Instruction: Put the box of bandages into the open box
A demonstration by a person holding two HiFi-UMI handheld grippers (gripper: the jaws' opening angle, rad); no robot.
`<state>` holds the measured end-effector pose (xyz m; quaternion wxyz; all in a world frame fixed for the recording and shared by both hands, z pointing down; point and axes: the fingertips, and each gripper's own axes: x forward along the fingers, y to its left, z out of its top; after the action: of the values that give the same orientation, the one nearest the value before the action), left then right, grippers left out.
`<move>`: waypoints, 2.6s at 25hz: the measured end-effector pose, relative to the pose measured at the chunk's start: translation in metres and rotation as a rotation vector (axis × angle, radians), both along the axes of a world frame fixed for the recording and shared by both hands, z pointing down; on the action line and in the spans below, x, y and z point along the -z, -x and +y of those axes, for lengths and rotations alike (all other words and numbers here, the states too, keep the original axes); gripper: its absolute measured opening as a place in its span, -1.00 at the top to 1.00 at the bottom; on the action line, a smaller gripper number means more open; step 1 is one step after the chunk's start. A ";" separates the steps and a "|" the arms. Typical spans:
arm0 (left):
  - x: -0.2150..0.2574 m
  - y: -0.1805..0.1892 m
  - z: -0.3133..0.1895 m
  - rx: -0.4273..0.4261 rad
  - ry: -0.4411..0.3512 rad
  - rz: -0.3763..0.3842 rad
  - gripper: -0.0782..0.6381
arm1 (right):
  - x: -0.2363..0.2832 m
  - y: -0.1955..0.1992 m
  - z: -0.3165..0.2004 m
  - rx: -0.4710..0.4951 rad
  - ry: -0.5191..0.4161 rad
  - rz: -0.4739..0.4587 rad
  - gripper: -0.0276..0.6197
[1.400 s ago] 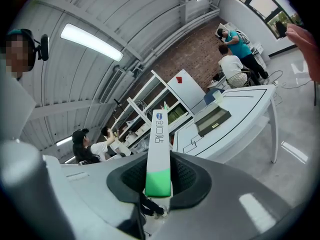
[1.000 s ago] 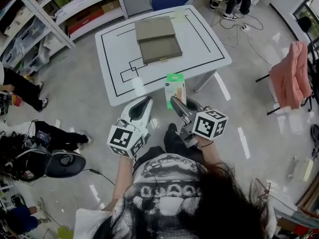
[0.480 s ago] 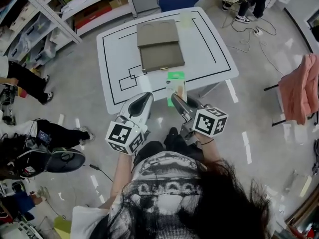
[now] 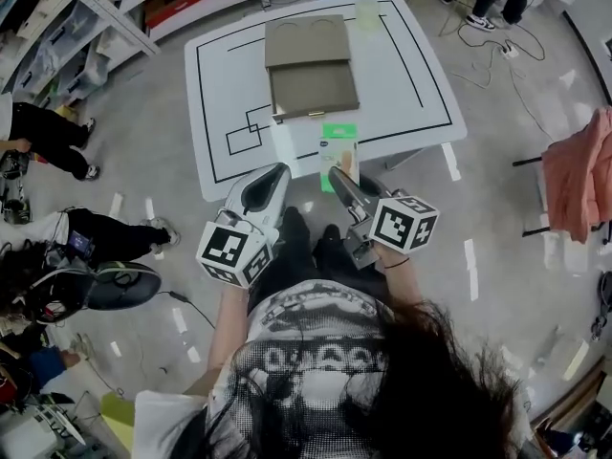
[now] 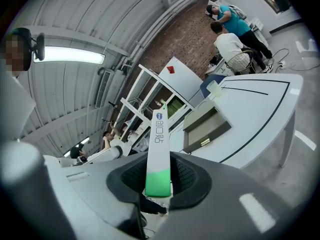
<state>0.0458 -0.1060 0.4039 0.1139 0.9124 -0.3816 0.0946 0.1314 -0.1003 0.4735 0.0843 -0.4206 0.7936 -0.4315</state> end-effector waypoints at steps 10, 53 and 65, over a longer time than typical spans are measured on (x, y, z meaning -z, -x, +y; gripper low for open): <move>0.001 0.003 -0.036 -0.040 -0.009 0.008 0.78 | -0.005 0.002 -0.032 -0.031 0.018 0.020 0.65; -0.009 0.086 -0.156 0.009 0.007 0.076 0.78 | -0.153 0.080 -0.272 0.556 0.325 0.370 0.65; -0.014 0.109 -0.165 0.082 0.021 0.086 0.78 | -0.176 0.091 -0.270 0.675 0.469 0.325 0.64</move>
<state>-0.0631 -0.2713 0.4180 0.1435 0.8980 -0.4123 0.0544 0.0400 -0.3699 0.6497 -0.2851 -0.2080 0.7700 -0.5315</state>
